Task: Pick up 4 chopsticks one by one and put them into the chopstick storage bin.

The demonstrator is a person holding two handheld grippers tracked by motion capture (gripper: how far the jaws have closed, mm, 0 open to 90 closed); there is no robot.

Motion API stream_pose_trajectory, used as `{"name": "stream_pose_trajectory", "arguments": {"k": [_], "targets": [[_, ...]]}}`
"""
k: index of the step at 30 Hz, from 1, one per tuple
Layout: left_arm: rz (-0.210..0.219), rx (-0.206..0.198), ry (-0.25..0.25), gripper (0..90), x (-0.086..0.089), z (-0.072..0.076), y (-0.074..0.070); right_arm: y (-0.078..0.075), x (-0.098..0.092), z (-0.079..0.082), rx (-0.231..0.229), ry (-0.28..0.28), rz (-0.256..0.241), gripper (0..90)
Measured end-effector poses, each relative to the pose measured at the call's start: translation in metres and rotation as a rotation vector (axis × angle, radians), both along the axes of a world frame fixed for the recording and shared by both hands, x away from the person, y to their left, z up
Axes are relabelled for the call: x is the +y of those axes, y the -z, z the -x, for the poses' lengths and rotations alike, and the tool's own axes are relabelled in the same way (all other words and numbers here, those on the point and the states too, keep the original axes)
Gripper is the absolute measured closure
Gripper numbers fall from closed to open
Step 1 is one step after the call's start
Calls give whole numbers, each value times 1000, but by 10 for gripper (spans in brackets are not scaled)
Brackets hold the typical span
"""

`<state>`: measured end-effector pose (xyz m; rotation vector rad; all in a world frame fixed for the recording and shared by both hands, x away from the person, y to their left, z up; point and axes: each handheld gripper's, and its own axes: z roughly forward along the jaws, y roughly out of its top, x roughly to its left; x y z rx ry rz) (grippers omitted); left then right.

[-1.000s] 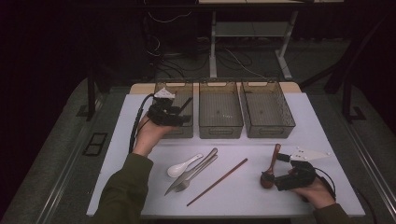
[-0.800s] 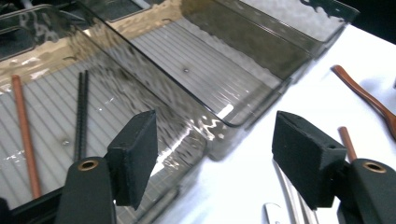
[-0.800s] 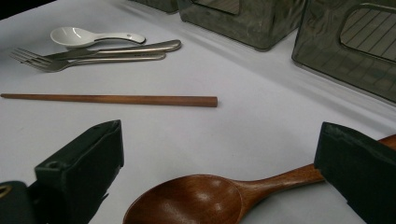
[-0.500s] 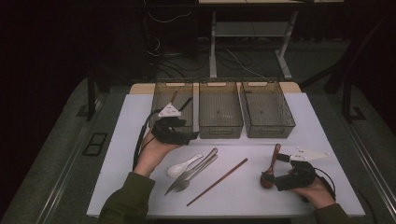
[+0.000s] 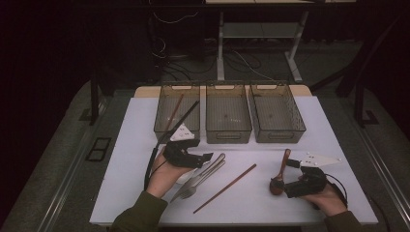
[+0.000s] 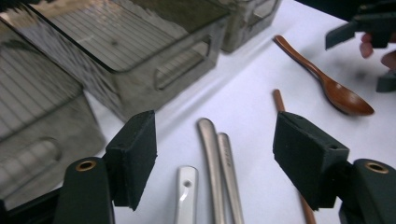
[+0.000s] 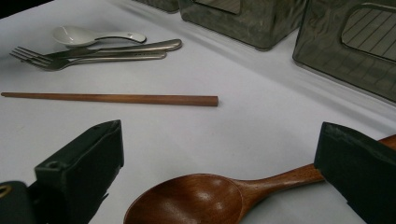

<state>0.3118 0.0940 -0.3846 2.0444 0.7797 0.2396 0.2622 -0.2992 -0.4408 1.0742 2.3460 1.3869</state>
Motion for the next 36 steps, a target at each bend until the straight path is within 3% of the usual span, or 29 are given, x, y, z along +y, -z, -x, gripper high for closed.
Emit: {"name": "stream_pose_trajectory", "arguments": {"k": [7,14,25,36], "targets": [[1,7,16,368,-5,16,11,0,0,0,0,0,1,13],[-25,16,47,486,-15,30,22,0,1,1,-1,1,2,13],[-7,93,79,694,-29,34,36,1,1,1,-3,2,4,13],[-75,104,127,792,-51,39,44,1,1,1,0,0,4,13]]}}
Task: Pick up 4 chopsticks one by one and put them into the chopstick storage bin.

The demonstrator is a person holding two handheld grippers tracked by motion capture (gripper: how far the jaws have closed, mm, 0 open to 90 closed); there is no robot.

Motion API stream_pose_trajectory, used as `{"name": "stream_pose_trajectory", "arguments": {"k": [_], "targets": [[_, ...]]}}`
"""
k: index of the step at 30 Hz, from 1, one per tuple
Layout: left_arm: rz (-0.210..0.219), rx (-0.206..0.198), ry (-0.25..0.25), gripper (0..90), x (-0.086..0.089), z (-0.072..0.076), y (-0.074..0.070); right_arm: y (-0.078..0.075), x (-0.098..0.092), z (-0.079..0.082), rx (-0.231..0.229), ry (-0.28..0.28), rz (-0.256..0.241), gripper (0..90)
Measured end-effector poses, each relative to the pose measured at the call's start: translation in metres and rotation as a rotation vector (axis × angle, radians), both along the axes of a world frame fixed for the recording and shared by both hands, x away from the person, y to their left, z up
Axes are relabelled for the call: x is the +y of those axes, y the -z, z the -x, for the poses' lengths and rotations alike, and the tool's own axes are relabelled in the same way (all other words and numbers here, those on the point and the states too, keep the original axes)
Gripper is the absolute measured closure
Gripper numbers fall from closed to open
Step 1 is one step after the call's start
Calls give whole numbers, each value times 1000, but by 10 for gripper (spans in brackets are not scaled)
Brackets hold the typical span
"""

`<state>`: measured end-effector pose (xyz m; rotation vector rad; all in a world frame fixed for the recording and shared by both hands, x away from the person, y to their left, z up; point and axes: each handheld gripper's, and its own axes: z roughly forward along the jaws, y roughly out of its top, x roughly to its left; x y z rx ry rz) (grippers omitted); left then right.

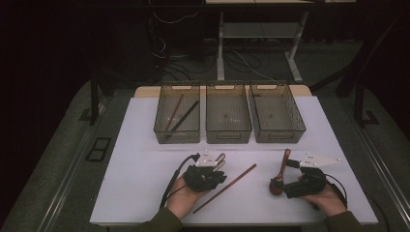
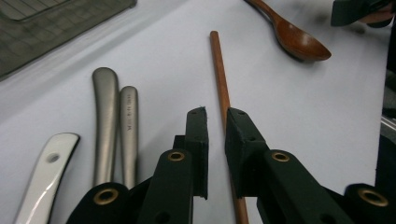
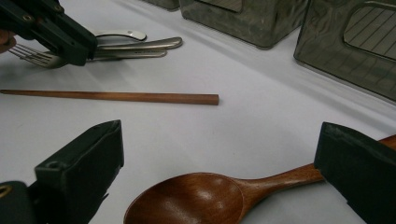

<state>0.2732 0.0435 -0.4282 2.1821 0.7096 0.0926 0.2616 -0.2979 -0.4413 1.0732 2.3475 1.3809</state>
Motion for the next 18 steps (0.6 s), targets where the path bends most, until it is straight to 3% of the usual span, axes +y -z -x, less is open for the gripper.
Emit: {"name": "stream_pose_trajectory", "arguments": {"k": [18], "targets": [[-69,35,34,817,-16,4,15,0,0,0,-2,-1,0,13]]}}
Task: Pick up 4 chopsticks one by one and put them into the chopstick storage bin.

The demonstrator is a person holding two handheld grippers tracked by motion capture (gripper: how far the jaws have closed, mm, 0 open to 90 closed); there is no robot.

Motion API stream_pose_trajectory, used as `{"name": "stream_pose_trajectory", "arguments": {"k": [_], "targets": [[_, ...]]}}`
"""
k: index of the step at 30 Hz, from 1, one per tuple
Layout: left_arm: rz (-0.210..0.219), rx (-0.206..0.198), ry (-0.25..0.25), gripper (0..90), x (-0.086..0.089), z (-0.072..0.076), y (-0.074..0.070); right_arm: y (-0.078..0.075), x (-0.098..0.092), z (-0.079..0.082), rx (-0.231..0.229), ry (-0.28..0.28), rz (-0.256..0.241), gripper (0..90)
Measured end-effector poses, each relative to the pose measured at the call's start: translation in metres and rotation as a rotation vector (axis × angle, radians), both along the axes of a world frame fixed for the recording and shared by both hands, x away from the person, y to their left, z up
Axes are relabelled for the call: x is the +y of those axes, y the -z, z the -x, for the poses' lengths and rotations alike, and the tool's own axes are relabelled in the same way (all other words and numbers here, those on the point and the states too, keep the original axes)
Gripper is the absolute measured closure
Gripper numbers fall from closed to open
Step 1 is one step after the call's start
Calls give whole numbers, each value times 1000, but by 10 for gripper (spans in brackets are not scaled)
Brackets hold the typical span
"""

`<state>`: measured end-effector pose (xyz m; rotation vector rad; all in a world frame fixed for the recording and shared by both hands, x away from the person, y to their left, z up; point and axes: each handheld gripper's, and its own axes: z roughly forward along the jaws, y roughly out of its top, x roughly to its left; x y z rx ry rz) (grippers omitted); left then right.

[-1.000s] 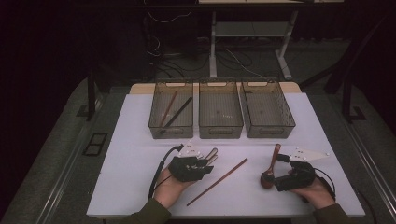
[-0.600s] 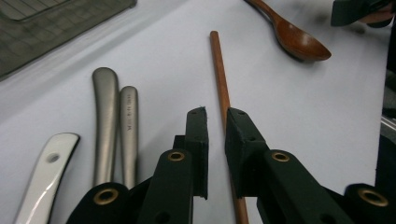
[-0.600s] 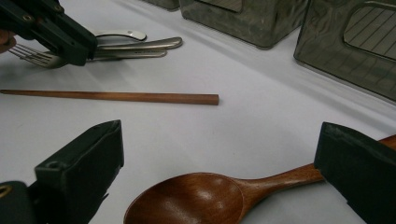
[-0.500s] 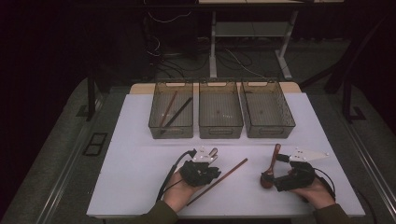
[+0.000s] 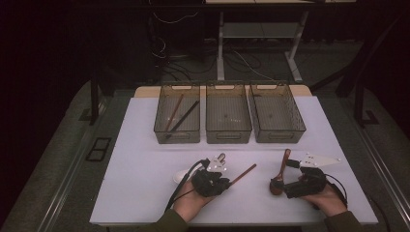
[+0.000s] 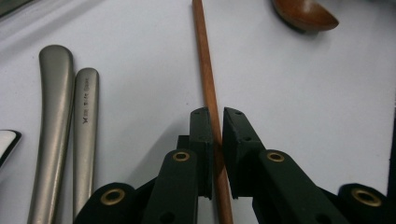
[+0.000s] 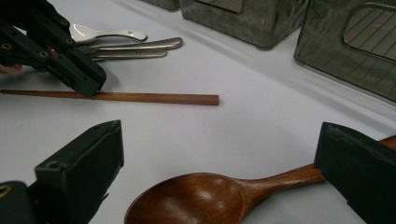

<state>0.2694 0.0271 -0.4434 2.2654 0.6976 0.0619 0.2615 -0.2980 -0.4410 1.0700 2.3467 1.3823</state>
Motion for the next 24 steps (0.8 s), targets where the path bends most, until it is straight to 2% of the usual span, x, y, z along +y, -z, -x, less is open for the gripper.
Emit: {"name": "stream_pose_trajectory", "arguments": {"k": [6,9,14,24], "targets": [[-18,-1,8,821,-2,1,2,0,0,0,0,0,-1,13],[-8,-2,-3,823,-3,2,3,0,0,0,1,1,-1,13],[-22,-20,3,830,-3,3,3,0,0,0,0,-2,1,13],[-31,-14,10,837,-3,2,2,0,0,0,1,-1,-2,13]]}}
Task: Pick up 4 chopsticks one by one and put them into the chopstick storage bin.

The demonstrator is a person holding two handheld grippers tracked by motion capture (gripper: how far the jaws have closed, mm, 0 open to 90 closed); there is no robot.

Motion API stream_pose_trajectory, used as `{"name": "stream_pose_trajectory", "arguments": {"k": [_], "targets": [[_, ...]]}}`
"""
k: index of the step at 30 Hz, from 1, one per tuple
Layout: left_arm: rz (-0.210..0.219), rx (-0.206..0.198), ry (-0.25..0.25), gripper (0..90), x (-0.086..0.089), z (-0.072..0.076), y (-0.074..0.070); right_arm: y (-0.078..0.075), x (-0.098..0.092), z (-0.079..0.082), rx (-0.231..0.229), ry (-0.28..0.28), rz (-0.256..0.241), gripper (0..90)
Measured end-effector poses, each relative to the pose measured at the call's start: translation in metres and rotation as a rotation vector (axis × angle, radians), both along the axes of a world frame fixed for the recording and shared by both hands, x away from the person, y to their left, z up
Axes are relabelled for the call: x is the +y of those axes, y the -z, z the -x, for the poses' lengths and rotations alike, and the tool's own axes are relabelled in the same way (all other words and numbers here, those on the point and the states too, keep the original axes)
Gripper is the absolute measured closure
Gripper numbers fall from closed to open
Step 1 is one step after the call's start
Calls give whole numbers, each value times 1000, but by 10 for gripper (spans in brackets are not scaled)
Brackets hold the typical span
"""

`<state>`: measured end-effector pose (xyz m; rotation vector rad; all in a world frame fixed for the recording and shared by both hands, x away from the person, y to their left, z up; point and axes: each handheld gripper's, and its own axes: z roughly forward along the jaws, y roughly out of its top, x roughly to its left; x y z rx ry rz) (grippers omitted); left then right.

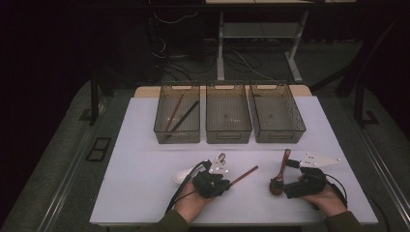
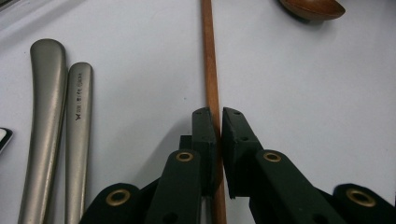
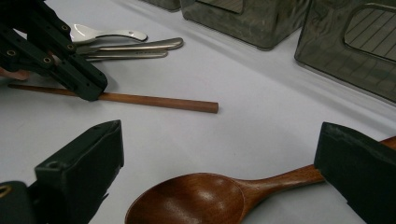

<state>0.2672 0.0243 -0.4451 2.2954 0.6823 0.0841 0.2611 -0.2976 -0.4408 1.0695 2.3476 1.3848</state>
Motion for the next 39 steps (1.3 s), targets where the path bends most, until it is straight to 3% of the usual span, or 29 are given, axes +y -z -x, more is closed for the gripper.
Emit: {"name": "stream_pose_trajectory", "arguments": {"k": [6,22,39], "targets": [[6,9,10,838,1,-1,-3,0,0,0,-1,0,-1,13],[85,14,26,838,15,-6,-19,0,0,0,0,0,0,13],[138,-18,14,838,48,-15,-40,0,-1,-1,-1,1,1,13]]}}
